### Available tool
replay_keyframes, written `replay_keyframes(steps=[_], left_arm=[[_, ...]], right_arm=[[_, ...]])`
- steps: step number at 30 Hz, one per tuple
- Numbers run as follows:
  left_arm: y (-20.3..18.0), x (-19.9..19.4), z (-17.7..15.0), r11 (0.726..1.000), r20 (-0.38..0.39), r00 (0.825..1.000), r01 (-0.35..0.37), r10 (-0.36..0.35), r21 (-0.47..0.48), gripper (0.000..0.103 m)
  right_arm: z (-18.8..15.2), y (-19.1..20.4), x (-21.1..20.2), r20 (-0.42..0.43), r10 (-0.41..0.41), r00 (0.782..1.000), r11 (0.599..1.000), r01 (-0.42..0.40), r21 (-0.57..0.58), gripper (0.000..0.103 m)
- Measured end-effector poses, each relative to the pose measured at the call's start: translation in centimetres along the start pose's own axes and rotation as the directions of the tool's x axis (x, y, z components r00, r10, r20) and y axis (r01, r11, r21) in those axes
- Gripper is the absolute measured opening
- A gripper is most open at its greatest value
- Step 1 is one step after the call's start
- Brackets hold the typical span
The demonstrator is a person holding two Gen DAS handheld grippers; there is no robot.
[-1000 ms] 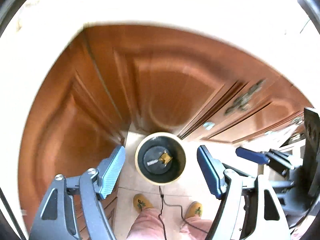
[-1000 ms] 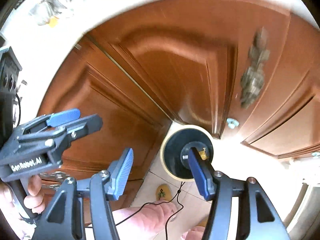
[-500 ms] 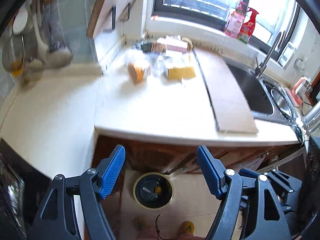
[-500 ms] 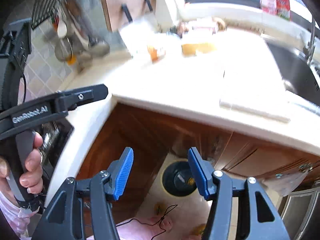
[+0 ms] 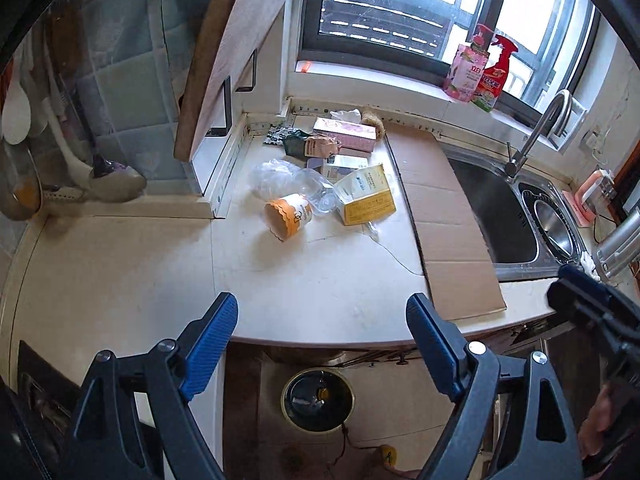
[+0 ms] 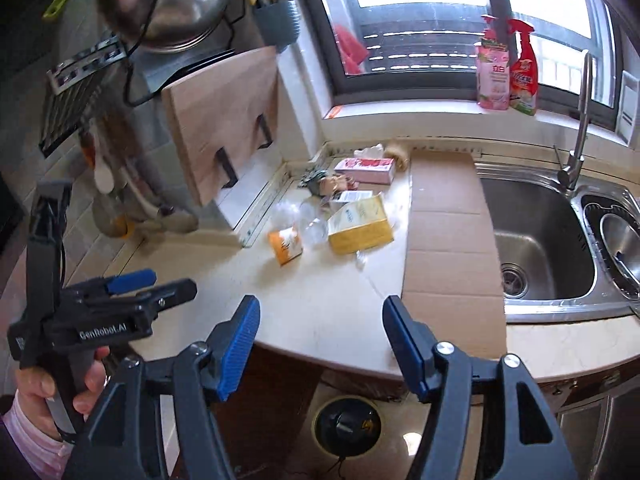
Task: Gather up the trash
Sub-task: 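Raise both tools back toward the counter trash, then grasp the orange-and-white paper cup with the left tool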
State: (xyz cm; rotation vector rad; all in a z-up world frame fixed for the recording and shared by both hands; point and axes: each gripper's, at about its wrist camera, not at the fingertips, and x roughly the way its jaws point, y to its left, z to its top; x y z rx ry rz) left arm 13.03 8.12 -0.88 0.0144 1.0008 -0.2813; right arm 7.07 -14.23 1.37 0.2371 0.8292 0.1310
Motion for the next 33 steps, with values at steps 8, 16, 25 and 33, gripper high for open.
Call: replay_keyframes(steps=[8, 16, 25, 33], left_arm=[[1.1, 4.5, 1.7, 0.994, 0.038, 0.996, -0.087, 0.085, 0.06, 0.085], [3.5, 10.3, 3.9, 0.997, 0.023, 0.997, -0.07, 0.07, -0.025, 0.083], [4.2, 17.4, 5.2, 0.998, -0.002, 1.0, -0.026, 0.026, -0.05, 0.078], [5.5, 22.0, 6.0, 0.999, -0.006, 0.999, -0.048, 0.048, -0.002, 0.08]], right_arm=[[3.7, -2.3, 3.5, -0.023, 0.026, 0.999, 0.995, -0.024, 0.096, 0.064], [5.4, -2.1, 11.8, -0.095, -0.017, 0.995, 0.997, 0.009, -0.081, 0.066], [4.3, -0.8, 22.9, -0.128, -0.078, 0.989, 0.958, 0.039, -0.285, 0.066], [3.0, 0.4, 28.7, -0.089, -0.18, 0.98, 0.919, 0.135, -0.371, 0.067]])
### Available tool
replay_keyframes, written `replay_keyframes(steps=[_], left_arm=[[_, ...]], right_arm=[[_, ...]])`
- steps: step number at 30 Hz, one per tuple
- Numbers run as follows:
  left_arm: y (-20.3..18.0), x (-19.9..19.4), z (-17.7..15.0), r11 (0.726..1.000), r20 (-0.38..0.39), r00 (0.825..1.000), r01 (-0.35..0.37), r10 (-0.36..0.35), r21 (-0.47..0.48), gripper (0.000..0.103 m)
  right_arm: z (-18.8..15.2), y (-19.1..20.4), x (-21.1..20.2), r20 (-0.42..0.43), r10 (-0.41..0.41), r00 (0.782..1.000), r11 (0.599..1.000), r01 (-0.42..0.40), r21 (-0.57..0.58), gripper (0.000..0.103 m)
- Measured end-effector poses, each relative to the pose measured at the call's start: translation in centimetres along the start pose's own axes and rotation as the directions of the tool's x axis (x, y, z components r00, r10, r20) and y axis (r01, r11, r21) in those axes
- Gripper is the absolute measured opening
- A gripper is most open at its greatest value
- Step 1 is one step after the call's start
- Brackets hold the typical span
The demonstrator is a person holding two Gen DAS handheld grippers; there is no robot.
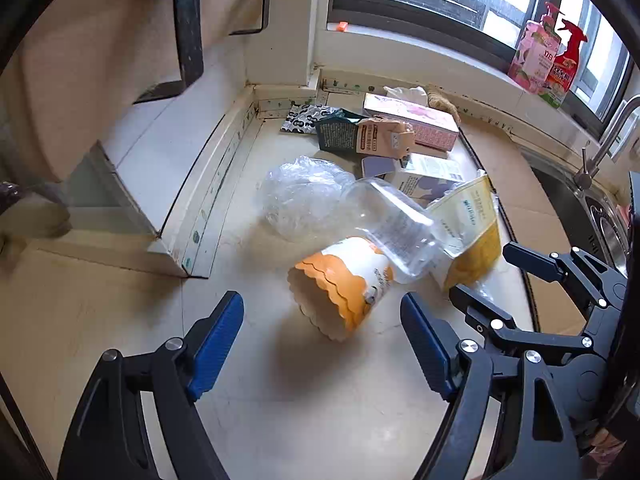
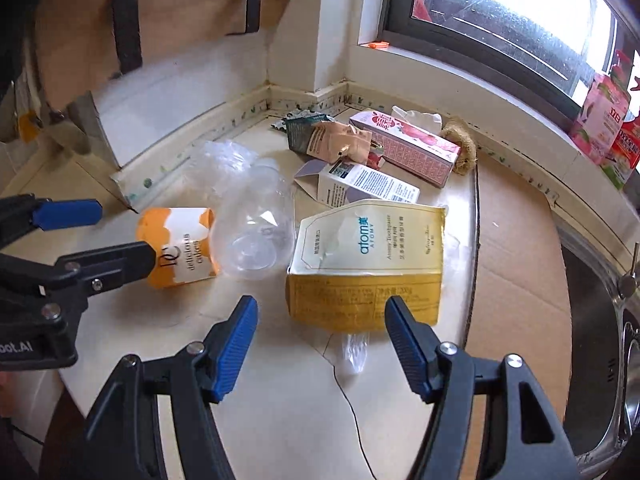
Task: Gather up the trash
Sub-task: 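Grasp the orange-and-white paper cup with the left tool, then grasp the yellow Atomy toothpaste box with the right tool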
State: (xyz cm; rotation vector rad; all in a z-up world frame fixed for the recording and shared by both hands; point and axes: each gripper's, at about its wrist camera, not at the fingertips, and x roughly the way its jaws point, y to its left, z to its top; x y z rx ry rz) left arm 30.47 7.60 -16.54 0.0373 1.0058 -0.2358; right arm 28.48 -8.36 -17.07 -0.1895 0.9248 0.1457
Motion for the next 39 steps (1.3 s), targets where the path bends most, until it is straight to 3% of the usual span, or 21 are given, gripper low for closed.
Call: replay_keyframes(steps=[8, 12, 15, 16, 17, 19, 21, 23, 34, 39], left_arm=[[0.3, 3.3, 0.8, 0.996, -0.027, 0.999, 0.038, -0.036, 0.084, 0.083], [0.4, 4.8, 0.9, 0.993, -0.052, 0.996, 0.08, -0.075, 0.087, 0.083], [0.5, 5.5, 1.0, 0.992, -0.052, 0.994, 0.1, -0.096, 0.08, 0.083], [0.4, 5.7, 1.0, 0.991, -0.051, 0.993, 0.109, -0.106, 0.077, 0.081], [0.3, 5.8, 0.9, 0.99, -0.048, 0.992, 0.117, -0.113, 0.075, 0.069], [0.1, 5.6, 0.9, 0.99, -0.037, 0.992, 0.12, -0.118, 0.073, 0.064], [-0.3, 5.1, 0.7, 0.991, -0.015, 0.994, 0.106, -0.105, 0.078, 0.061], [-0.8, 4.6, 0.6, 0.991, -0.003, 0.995, 0.099, -0.1, 0.092, 0.058], [-2.9, 1.0, -0.6, 0.986, 0.027, 0.995, 0.094, -0.098, 0.136, 0.053], [-3.6, -0.9, -0.8, 0.983, 0.04, 0.993, 0.105, -0.112, 0.148, 0.053]], right_arm=[[0.7, 0.8, 3.0, -0.008, -0.069, 0.998, 0.998, 0.069, -0.006, 0.067], [0.8, 0.8, 4.3, -0.031, -0.114, 0.993, 0.994, 0.114, 0.001, 0.067], [0.9, 0.3, 4.7, -0.027, -0.1, 0.995, 0.994, 0.101, 0.05, 0.068], [0.9, 0.1, 4.8, -0.027, -0.097, 0.995, 0.993, 0.099, 0.069, 0.068], [0.9, -0.2, 5.0, -0.026, -0.091, 0.996, 0.992, 0.093, 0.087, 0.068], [0.7, -0.7, 5.1, -0.02, -0.077, 0.997, 0.989, 0.079, 0.127, 0.059], [0.5, -1.4, 4.9, -0.017, -0.042, 0.999, 0.986, 0.044, 0.163, 0.023], [0.4, -1.9, 4.7, -0.019, -0.025, 1.0, 0.983, 0.028, 0.182, 0.002], [-1.6, -5.2, 0.5, 0.04, 0.128, 0.991, 0.96, -0.134, 0.245, 0.001], [-1.4, -7.3, -1.2, 0.065, 0.249, 0.966, 0.91, -0.256, 0.325, 0.001]])
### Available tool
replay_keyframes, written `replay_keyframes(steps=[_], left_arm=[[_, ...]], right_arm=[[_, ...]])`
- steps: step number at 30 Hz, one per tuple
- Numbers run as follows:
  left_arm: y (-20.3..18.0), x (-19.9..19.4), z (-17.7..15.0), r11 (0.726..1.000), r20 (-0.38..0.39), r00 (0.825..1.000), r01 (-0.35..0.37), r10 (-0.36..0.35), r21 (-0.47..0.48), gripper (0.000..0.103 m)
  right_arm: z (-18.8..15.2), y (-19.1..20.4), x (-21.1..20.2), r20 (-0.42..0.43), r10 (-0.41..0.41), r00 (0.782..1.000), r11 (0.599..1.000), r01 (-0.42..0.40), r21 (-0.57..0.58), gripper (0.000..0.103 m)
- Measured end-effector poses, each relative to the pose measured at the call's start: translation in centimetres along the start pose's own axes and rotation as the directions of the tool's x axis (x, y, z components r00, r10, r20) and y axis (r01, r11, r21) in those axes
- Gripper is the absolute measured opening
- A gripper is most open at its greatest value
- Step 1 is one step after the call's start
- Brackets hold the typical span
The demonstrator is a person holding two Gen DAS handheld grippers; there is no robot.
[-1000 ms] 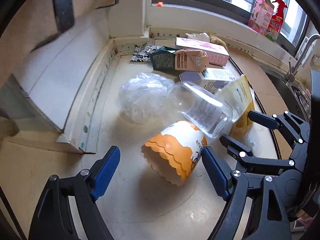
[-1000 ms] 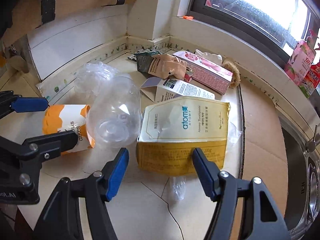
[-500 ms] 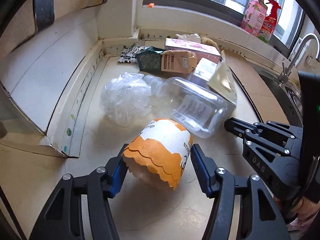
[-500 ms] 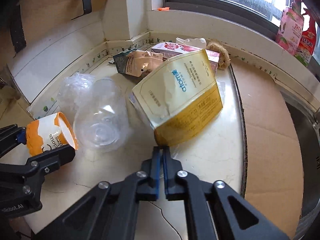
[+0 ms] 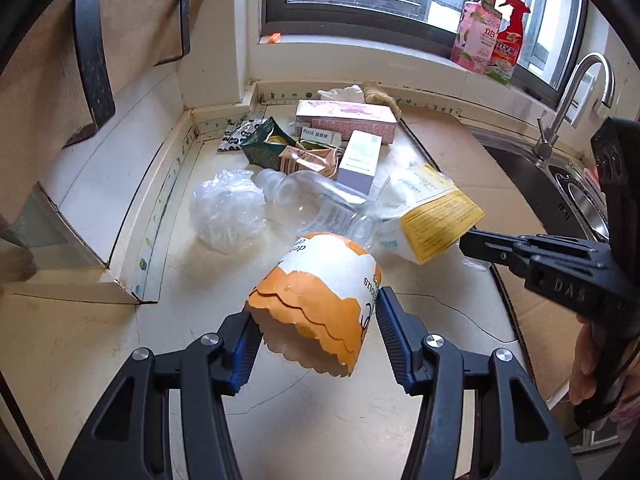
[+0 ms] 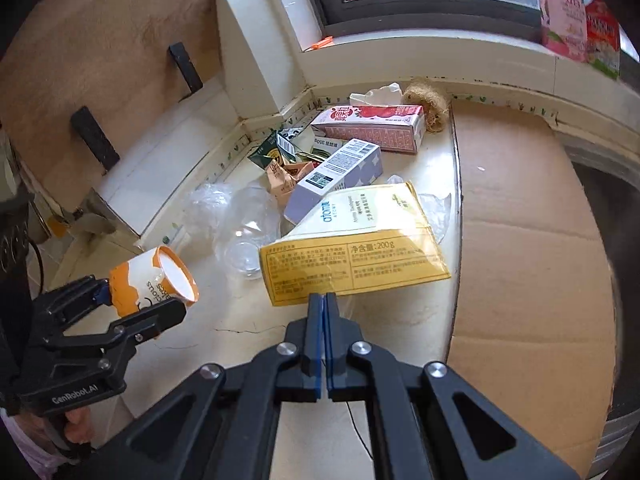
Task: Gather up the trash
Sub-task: 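Grasp the yellow Atomy toothpaste box with the right tool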
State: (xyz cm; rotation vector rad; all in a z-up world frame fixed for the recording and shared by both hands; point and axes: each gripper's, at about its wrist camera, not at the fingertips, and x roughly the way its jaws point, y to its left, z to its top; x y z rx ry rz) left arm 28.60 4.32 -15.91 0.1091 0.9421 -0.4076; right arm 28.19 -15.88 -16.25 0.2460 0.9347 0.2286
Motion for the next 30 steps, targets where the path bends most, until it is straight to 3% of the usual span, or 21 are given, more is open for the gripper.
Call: replay_keyframes(steps=[7, 11, 19, 22, 27, 30], left_arm=[[-0.5, -0.9, 0.3, 1.0, -0.002, 1.0, 0.017, -0.017, -0.007, 0.053], [-0.8, -1.2, 0.2, 1.0, -0.002, 1.0, 0.023, -0.023, -0.005, 0.053], [-0.5, -0.9, -0.3, 1.0, -0.018, 1.0, 0.024, -0.024, -0.004, 0.054], [-0.4, -1.0, -0.4, 1.0, -0.022, 0.999, 0.029, -0.029, -0.005, 0.054], [-0.4, -1.1, -0.2, 0.999, -0.016, 0.999, 0.032, -0.032, 0.004, 0.054], [-0.4, -1.4, 0.1, 0.999, -0.007, 0.999, 0.036, -0.036, 0.003, 0.054]], right_arm=[[0.8, -2.3, -0.1, -0.067, 0.117, 0.991, 0.984, -0.106, 0.142, 0.003], [0.1, -3.4, 0.5, -0.089, 0.15, 0.985, 0.968, -0.129, 0.214, 0.039], [-0.9, -5.7, 1.7, -0.103, 0.191, 0.976, 0.928, -0.145, 0.344, 0.043], [-0.7, -5.7, 1.4, -0.115, 0.201, 0.973, 0.916, -0.145, 0.374, 0.049], [0.3, -5.5, 1.2, -0.117, 0.163, 0.98, 0.879, -0.091, 0.468, 0.09], [0.8, -5.3, 1.3, -0.112, 0.119, 0.987, 0.834, -0.038, 0.551, 0.092]])
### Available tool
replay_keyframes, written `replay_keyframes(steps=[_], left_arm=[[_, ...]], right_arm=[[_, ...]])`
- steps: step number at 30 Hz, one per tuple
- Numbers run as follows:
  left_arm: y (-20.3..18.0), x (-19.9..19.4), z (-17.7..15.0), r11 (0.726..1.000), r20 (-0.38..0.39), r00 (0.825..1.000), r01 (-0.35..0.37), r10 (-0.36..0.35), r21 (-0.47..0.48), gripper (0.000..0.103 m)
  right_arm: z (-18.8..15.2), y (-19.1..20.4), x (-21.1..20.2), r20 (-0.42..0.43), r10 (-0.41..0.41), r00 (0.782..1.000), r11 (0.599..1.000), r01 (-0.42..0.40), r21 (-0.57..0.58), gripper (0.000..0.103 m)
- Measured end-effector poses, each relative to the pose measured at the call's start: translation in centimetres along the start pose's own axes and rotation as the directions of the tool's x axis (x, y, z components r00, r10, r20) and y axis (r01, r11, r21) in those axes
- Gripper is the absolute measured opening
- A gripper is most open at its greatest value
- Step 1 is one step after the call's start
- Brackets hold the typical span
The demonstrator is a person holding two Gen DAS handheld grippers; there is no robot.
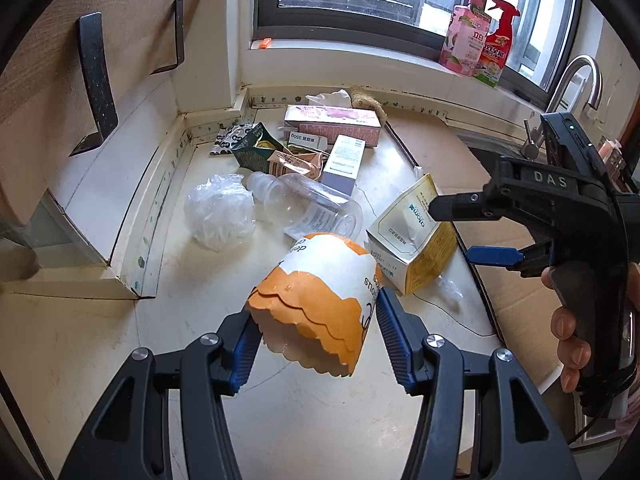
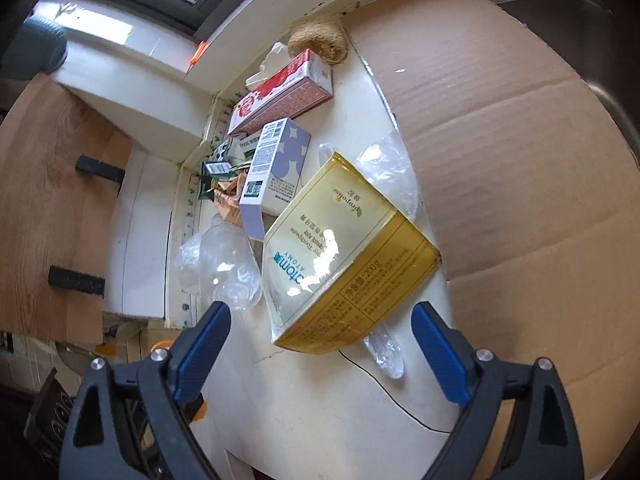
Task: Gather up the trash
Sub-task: 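Grasp the yellow Atomy toothpaste box with the right tool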
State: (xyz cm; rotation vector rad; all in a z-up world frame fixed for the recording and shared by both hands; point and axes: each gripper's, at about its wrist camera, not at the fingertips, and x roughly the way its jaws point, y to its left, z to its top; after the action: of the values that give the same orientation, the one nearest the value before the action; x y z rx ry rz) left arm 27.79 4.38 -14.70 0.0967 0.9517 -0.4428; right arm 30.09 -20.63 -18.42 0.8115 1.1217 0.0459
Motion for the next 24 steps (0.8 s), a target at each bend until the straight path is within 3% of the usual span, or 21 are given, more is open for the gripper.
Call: replay_keyframes(steps=[6, 12, 17, 24], left_arm=[[0.2, -0.9, 0.7, 1.0, 0.025, 1.0, -0.015, 0.014, 0.012, 0.054], [1.1, -1.1, 1.1, 1.0, 0.036, 0.999, -0.025, 0.025, -0.003, 0.054], [1.7, -1.0, 1.0, 1.0, 0.029, 0.999, -0.025, 0.026, -0.01, 0.054], [1.8, -1.2, 0.4, 1.0, 0.016, 0.999, -0.028, 0.028, 0.007, 0.054]], right_arm=[[1.0, 1.5, 1.4, 0.023, -0.094, 0.995, 0.983, 0.09, 0.159, 0.094], [1.8, 2.3, 3.8, -0.005, -0.249, 0.969, 0.939, 0.242, 0.245, 0.094], [1.7, 3.0, 5.4, -0.028, -0.305, 0.952, 0.928, 0.304, 0.216, 0.094], [1.0, 2.7, 5.1, -0.014, -0.285, 0.958, 0.945, 0.284, 0.16, 0.091]])
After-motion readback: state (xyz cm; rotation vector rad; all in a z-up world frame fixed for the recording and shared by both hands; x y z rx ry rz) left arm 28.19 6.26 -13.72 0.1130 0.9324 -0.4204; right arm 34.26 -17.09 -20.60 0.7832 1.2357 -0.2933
